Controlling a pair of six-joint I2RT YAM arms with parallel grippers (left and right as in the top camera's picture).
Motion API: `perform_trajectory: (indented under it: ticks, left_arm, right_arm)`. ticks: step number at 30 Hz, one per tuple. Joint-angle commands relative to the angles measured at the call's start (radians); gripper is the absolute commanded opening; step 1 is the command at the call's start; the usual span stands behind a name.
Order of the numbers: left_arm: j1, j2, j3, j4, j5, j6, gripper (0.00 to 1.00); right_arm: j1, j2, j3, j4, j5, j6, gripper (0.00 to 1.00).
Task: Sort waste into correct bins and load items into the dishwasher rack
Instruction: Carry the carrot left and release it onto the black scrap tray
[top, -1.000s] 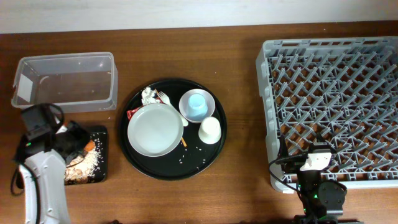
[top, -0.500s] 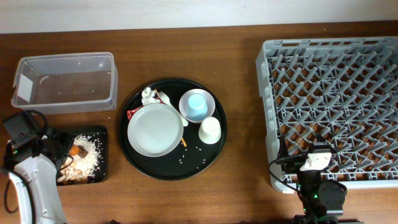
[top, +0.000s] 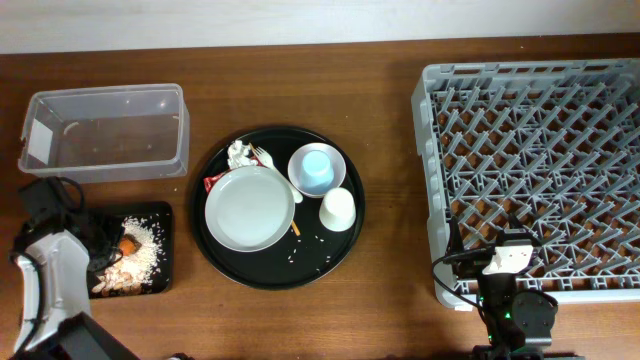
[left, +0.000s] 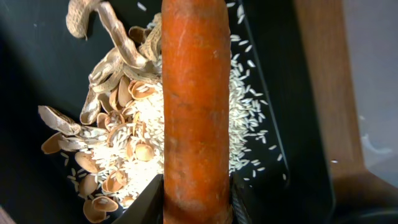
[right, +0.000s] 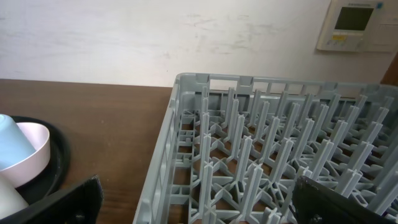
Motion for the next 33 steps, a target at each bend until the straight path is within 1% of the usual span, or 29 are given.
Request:
perform_trajectory:
  ticks: [1,5,6,7,20,23,27,33]
  left_arm:
    - [0.006,0.032,-0.008,0.002,-0.038,-0.017,0.18]
    - [0.006,0.038,-0.008,0.002,-0.065,-0.017,0.18]
    - [0.006,0.038,-0.008,0.002,-0.064,-0.017,0.27]
    - [0.006,0.038,-0.008,0.002,-0.065,-0.016,0.38]
    - [0.006,0.038,-0.008,-0.002,-0.065,-0.016,0.37]
    - [0.006,0.038,-0.008,-0.005,0.015,-0.012,0.37]
    - [0.006,0.024,-0.008,-0.001,0.154,0.052,0.37]
    - [0.005,-0.095,-0.005,-0.008,0.349,0.174,0.37]
  right_arm:
    - [-0.007,-0.006,-0.005,-0.005,0.005,0.001,0.99]
    - [-0.007,-0.006,-0.005,-0.005,0.005,0.001,0.99]
    - [-0.007,-0.006,-0.005,-0.005,0.005,0.001,0.99]
    - [-0.007,-0.006,-0.005,-0.005,0.005,0.001,0.99]
    - [-0.007,-0.006,-0.005,-0.005,0.005,0.001,0.99]
    - [-0.007,-0.006,-0.005,-0.005,0.005,0.001,0.99]
    - [-0.007,-0.006,-0.005,-0.005,0.005,0.001,0.99]
    - [-0.007,-0.006,-0.005,-0.005,0.005,0.001,0.99]
